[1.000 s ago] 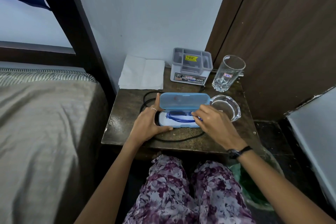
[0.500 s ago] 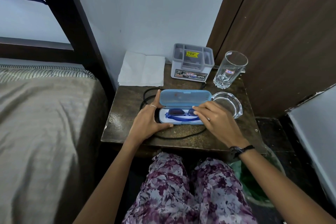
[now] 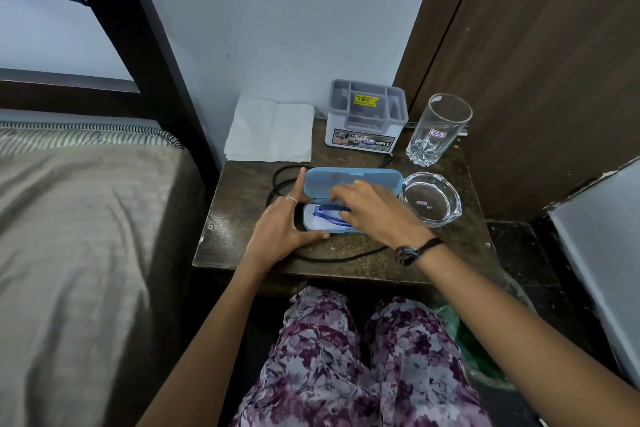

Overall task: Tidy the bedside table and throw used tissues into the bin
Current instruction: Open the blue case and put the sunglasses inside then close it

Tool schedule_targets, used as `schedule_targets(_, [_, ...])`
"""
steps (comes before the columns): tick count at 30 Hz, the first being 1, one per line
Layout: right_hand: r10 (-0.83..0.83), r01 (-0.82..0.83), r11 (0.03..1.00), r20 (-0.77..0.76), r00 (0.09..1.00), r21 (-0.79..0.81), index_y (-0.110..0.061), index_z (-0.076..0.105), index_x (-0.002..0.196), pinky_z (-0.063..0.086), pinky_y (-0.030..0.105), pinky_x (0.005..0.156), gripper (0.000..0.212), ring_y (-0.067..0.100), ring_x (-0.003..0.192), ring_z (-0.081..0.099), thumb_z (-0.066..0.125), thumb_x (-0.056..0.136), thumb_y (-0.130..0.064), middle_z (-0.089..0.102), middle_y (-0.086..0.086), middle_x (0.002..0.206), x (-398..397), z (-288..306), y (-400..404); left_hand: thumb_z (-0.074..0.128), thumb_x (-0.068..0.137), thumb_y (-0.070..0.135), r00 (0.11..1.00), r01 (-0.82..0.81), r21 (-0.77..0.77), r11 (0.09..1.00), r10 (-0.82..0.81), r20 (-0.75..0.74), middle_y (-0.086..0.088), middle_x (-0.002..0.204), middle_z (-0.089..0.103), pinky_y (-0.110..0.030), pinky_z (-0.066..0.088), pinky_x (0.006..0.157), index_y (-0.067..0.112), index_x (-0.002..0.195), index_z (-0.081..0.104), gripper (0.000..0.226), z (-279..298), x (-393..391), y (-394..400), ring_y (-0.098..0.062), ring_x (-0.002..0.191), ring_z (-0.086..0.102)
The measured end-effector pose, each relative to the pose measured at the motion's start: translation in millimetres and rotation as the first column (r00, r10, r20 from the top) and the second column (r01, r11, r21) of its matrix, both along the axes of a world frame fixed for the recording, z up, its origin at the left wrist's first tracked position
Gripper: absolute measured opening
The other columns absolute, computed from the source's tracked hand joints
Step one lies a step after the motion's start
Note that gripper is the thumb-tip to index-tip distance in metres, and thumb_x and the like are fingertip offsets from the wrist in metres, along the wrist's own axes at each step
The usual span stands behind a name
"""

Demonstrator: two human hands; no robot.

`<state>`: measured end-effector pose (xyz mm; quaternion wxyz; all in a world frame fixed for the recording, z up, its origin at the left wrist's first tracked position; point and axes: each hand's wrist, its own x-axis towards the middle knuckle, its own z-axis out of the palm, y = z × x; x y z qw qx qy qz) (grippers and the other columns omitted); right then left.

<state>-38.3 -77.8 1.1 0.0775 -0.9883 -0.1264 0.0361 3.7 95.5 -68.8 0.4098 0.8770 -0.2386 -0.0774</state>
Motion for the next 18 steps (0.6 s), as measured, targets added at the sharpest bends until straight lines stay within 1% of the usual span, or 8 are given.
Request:
schedule_targets(3, [0.003,-0.002,1.000,0.079,0.997,-0.011,-0.010,0.051,0.110,0.050,0.042,0.073,0.018,0.027,0.094,0.057,0.044,0.093,-0.009,0.060,0.008,0.103,-1,4,0,0.060,0.058,0.065,1.000,-0.004,0.007,1.000,0.004,-0.008,0.001,0.124,0.062,-0.045,0.049,0.091,0.042,0.145,-0.005,0.112,1,0,-1,-0.021,0.115,0.056])
schedule_targets(6, [-0.102,0.077,0.982,0.140,0.985,0.173,-0.017,0.048,0.118,0.050,0.042,0.072,0.028,0.027,0.085,0.059,0.049,0.090,-0.012,0.056,0.004,0.107,-7,16,-3,0.063,0.057,0.062,1.000,-0.018,0.018,1.000,0.017,0.017,0.000,0.126,0.061,-0.040,0.047,0.091,0.036,0.145,-0.007,0.115,1,-1,0,-0.022,0.117,0.053])
schedule_targets(9, [-0.223,0.191,0.904,0.042,0.974,0.384,-0.030,0.039,0.132,0.052,0.036,0.075,0.054,0.016,0.072,0.052,0.056,0.086,-0.009,0.050,-0.005,0.120,-12,27,-5,0.078,0.065,0.043,0.999,-0.024,0.021,1.000,0.023,0.027,0.002,0.127,0.061,-0.038,0.043,0.093,0.034,0.145,-0.007,0.117,-2,-1,0,-0.023,0.120,0.051])
schedule_targets(12, [-0.344,0.329,0.813,-0.060,0.937,0.481,-0.035,0.040,0.132,0.055,0.033,0.064,0.060,0.027,0.061,0.061,0.058,0.083,-0.005,0.048,-0.008,0.114,-15,30,-8,0.079,0.067,0.037,0.999,-0.030,0.025,0.999,0.029,0.037,0.004,0.128,0.060,-0.037,0.042,0.095,0.032,0.147,-0.004,0.115,-3,-1,-1,-0.022,0.122,0.049])
schedule_targets(14, [-0.456,0.448,0.697,-0.136,0.879,0.560,-0.026,0.049,0.127,0.055,0.023,0.057,0.050,0.015,0.054,0.064,0.059,0.084,-0.004,0.053,-0.004,0.111,-16,25,-12,0.078,0.067,0.039,0.999,-0.030,0.037,0.999,0.029,0.042,0.002,0.128,0.060,-0.038,0.043,0.095,0.035,0.145,-0.007,0.116,-3,-1,-1,-0.023,0.122,0.049])
schedule_targets(15, [-0.508,0.509,0.596,-0.199,0.838,0.621,-0.020,0.051,0.124,0.054,0.017,0.053,0.044,0.006,0.048,0.063,0.060,0.084,-0.003,0.056,-0.001,0.108,-17,21,-14,0.078,0.067,0.040,0.999,-0.030,0.045,0.999,0.028,0.045,0.001,0.129,0.059,-0.038,0.043,0.094,0.036,0.145,-0.008,0.116,-3,-1,-1,-0.023,0.122,0.049])
schedule_targets(16, [-0.541,0.562,0.460,-0.284,0.791,0.688,-0.015,0.052,0.120,0.053,0.014,0.051,0.039,0.002,0.044,0.061,0.060,0.084,-0.001,0.059,0.002,0.103,-19,18,-16,0.078,0.067,0.041,0.999,-0.030,0.051,0.998,0.028,0.045,0.000,0.130,0.058,-0.038,0.044,0.094,0.037,0.145,-0.007,0.115,-3,-1,0,-0.023,0.121,0.049])
schedule_targets(18, [-0.554,0.620,0.157,-0.451,0.700,0.769,-0.006,0.053,0.112,0.055,0.016,0.053,0.030,0.006,0.049,0.063,0.061,0.084,0.002,0.062,0.009,0.092,-24,12,-19,0.077,0.068,0.044,0.999,-0.027,0.051,0.998,0.024,0.046,-0.001,0.131,0.058,-0.038,0.045,0.093,0.034,0.147,-0.003,0.113,-3,-1,0,-0.024,0.121,0.050])
